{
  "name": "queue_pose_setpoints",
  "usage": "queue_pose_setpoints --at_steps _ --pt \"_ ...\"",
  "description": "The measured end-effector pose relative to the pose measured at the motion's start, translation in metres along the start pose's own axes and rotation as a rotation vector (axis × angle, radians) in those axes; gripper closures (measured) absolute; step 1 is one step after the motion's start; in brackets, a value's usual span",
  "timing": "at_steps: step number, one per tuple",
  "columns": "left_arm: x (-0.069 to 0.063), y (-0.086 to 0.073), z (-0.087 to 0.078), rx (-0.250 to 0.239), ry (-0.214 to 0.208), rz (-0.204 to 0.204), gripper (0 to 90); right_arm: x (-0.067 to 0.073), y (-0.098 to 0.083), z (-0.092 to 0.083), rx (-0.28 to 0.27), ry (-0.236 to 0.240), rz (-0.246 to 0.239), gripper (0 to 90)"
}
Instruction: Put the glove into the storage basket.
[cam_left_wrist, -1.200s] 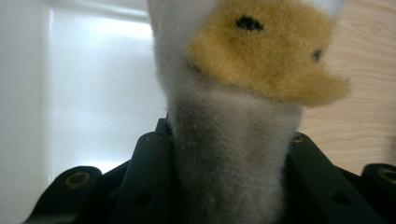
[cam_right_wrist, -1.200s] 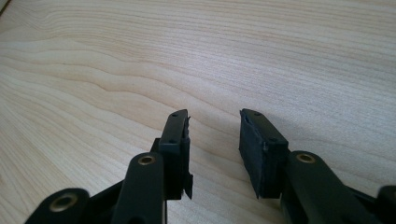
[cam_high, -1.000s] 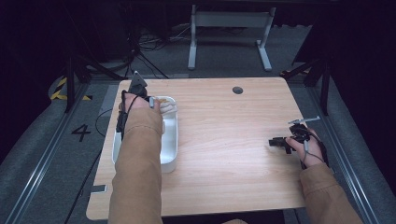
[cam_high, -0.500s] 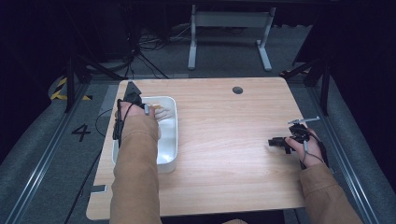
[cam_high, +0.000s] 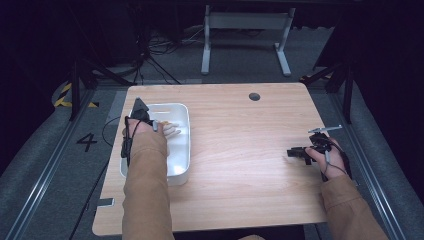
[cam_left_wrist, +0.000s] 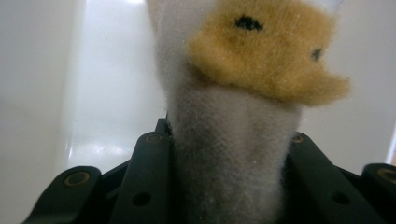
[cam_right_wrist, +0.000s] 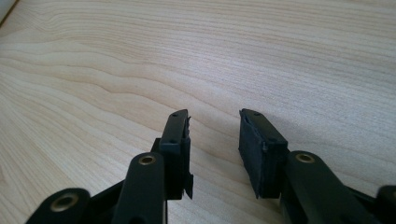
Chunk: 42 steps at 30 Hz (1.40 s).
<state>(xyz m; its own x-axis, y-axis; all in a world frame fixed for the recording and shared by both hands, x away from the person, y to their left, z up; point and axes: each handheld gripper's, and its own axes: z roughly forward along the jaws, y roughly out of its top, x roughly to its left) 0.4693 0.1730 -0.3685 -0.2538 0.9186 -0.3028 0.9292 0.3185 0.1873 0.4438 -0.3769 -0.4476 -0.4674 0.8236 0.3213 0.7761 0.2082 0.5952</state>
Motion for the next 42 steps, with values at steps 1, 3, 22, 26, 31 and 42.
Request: queue_pose_setpoints --at_steps 1,3,22,26,31,42 --pt "0.001 0.0 0.002 0.001 0.0 -0.003 69.2 0.0 0.0 0.0 -0.001 0.0 -0.001 63.6" --pt "0.002 -0.001 0.005 0.002 -0.001 -0.001 69.3 0.0 0.0 0.0 0.0 0.0 -0.001 63.6" --pt "0.006 -0.006 0.031 0.053 0.051 0.009 68.7 0.001 0.0 0.0 -0.006 0.015 -0.004 63.8" --pt "0.006 -0.008 0.036 0.073 0.078 0.008 68.5 0.001 0.0 0.0 -0.005 0.015 -0.003 63.8" --pt "0.004 -0.009 0.041 0.082 0.1 0.013 68.2 0.001 0.0 0.001 -0.001 0.013 -0.005 63.7" --pt "-0.002 -0.013 0.048 0.11 0.155 0.023 39.4 0.0 0.0 0.001 -0.003 0.011 -0.005 63.6"
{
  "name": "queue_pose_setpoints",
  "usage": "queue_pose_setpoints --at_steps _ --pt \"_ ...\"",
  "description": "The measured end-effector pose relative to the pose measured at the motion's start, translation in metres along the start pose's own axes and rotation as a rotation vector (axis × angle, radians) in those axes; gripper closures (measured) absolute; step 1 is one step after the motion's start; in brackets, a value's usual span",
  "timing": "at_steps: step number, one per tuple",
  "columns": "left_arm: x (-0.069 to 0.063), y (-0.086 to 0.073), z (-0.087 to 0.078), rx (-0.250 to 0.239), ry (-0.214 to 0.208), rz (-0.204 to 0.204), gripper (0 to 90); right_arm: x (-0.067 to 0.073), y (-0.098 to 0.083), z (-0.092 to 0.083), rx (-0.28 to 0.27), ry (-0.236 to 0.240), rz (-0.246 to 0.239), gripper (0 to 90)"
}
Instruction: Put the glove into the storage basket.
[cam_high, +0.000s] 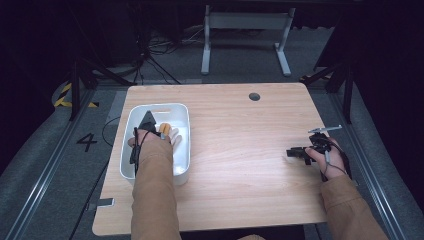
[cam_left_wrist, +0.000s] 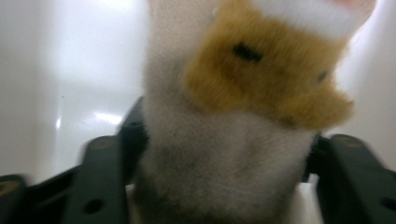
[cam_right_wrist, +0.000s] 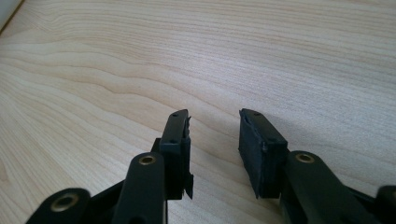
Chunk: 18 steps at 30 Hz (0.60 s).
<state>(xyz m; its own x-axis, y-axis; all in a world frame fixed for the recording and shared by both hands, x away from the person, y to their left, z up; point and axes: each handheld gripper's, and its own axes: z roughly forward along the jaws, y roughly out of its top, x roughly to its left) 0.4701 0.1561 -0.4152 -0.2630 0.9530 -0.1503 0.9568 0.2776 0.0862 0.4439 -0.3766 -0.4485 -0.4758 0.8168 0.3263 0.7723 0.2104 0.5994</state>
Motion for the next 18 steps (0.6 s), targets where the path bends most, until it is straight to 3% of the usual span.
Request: queue_pose_setpoints --at_steps 2,9,14,18 --pt "-0.005 0.0 0.0 0.014 0.029 0.012 32.8 0.0 0.0 0.0 0.0 0.002 0.0 63.6" --pt "-0.012 -0.002 -0.002 0.029 0.009 -0.005 27.9 0.001 0.0 0.0 -0.003 0.003 -0.005 63.7" --pt "-0.012 -0.004 -0.001 0.022 0.04 0.049 24.8 0.001 0.0 -0.002 -0.013 0.001 -0.006 63.1" --pt "-0.011 -0.004 -0.005 -0.027 0.053 0.113 21.4 0.001 0.001 -0.002 -0.018 -0.001 -0.01 62.4"
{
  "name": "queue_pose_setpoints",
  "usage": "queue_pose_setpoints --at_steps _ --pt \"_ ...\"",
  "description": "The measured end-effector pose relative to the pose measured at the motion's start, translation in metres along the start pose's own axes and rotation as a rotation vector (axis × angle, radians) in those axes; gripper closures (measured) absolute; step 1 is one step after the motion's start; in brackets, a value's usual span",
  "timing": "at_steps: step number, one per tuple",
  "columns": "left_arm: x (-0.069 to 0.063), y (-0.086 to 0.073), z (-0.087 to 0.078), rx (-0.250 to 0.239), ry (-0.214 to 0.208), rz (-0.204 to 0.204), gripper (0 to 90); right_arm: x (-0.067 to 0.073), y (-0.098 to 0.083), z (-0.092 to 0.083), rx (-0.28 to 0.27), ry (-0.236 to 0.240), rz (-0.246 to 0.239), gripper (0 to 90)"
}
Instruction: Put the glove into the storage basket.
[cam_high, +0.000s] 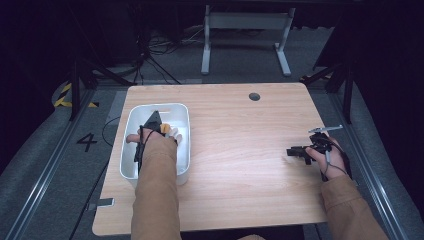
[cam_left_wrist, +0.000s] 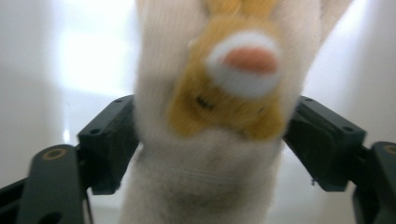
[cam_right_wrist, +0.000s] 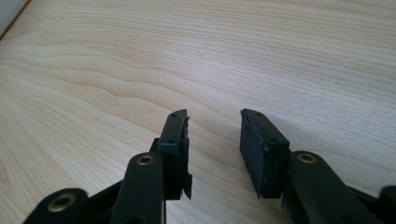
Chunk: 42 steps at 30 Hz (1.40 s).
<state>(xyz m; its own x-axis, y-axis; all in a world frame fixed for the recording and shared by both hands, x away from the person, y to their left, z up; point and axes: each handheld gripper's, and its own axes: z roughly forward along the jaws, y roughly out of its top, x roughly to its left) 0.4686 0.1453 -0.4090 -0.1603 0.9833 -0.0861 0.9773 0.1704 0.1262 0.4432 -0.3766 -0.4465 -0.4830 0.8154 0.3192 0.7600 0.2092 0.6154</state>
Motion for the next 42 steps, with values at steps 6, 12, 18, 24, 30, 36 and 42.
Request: queue_pose_setpoints --at_steps 6,12,18,24,30,36,42 --pt "0.002 0.003 -0.017 -0.089 -0.016 0.033 21.4 0.0 0.0 0.001 -0.002 -0.001 -0.003 61.8" --pt "-0.002 0.004 -0.034 -0.162 -0.033 0.087 22.8 0.001 0.001 0.001 -0.002 -0.003 -0.01 61.4" --pt "-0.004 0.002 -0.052 -0.254 -0.069 0.129 25.3 0.002 0.001 -0.001 -0.009 -0.001 -0.017 61.2" --pt "-0.004 -0.003 -0.067 -0.347 -0.102 0.202 32.3 0.004 0.002 -0.004 -0.03 0.001 -0.029 61.3" --pt "-0.015 -0.011 -0.072 -0.469 -0.146 0.378 34.3 0.008 0.001 -0.008 -0.041 0.004 -0.045 61.6" --pt "-0.029 -0.022 -0.073 -0.535 -0.259 0.511 35.7 0.014 -0.001 -0.014 -0.055 0.0 -0.068 61.4" --pt "-0.053 -0.04 -0.078 -0.579 -0.375 0.635 36.2 0.018 -0.003 -0.022 -0.079 0.004 -0.083 61.2"
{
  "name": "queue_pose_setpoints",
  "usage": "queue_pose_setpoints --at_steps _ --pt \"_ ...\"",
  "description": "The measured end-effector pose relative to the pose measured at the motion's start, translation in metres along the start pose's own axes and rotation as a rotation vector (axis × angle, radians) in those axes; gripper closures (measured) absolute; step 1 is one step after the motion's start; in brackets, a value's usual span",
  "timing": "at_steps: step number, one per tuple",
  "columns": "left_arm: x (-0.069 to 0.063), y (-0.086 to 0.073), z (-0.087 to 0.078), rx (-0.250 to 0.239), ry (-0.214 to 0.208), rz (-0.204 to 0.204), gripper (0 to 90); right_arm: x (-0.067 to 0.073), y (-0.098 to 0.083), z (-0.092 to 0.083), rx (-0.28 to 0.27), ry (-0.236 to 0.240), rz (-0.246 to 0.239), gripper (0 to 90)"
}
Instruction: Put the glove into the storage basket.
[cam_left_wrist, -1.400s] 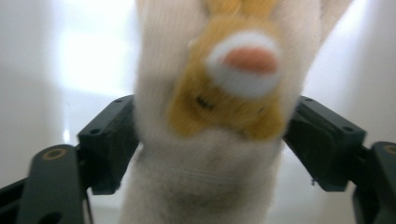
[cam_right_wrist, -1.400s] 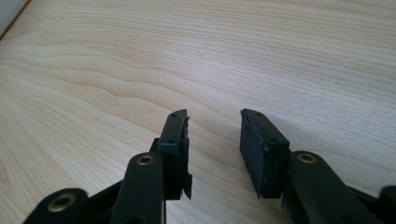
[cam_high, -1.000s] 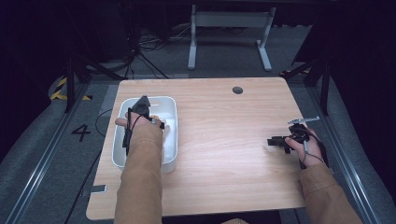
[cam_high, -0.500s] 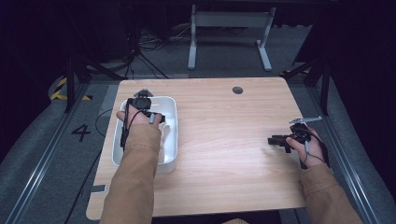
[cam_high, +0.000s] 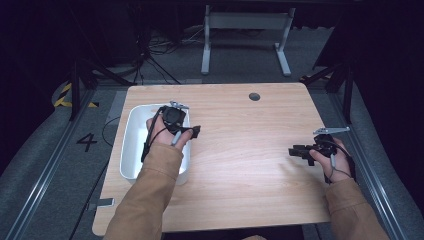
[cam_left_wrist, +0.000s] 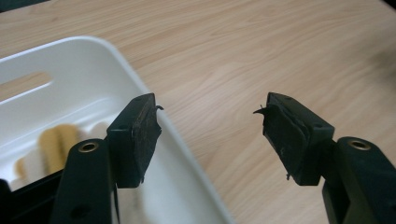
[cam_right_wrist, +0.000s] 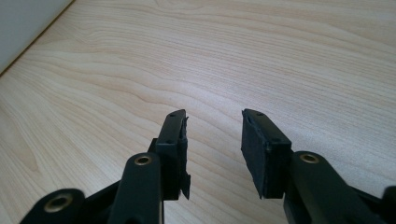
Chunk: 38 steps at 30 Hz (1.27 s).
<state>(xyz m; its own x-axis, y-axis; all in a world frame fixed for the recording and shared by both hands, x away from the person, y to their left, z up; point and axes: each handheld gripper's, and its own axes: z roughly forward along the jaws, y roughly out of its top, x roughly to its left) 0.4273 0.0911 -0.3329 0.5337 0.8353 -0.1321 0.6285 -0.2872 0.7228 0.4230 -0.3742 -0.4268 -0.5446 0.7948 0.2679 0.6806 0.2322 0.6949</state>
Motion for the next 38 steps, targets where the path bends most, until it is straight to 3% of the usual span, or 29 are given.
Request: queue_pose_setpoints --at_steps 5,8,13,22,25,27,30,34,36,38 --pt "-0.026 -0.003 0.005 -0.029 -0.078 0.07 35.7 0.003 -0.001 -0.003 0.004 -0.005 -0.013 60.8" --pt "-0.041 -0.007 0.014 -0.003 -0.138 0.12 35.3 0.011 0.001 -0.008 0.004 -0.007 -0.036 60.8" --pt "-0.059 -0.014 0.019 -0.028 -0.202 0.177 34.6 0.023 0.005 -0.014 -0.001 0.013 -0.081 60.4" --pt "-0.088 -0.046 0.043 -0.014 -0.307 0.239 33.2 0.025 0.004 -0.007 0.026 0.018 -0.105 60.4" --pt "-0.095 -0.059 0.056 -0.048 -0.294 0.232 32.7 0.022 0.002 -0.005 0.033 0.019 -0.1 60.5" --pt "-0.102 -0.068 0.069 -0.029 -0.302 0.26 32.0 0.02 0.001 -0.002 0.04 0.02 -0.096 60.8" --pt "-0.112 -0.081 0.091 0.033 -0.374 0.259 32.4 0.017 0.0 -0.001 0.047 0.022 -0.092 60.8" --pt "-0.119 -0.09 0.106 0.108 -0.344 0.331 31.9 0.014 -0.002 0.001 0.051 0.017 -0.079 60.7" --pt "-0.12 -0.094 0.11 0.173 -0.336 0.365 30.3 0.014 -0.003 0.002 0.054 0.015 -0.08 60.7" --pt "-0.121 -0.096 0.109 0.174 -0.333 0.406 28.2 0.014 -0.003 0.003 0.055 0.012 -0.08 60.6"
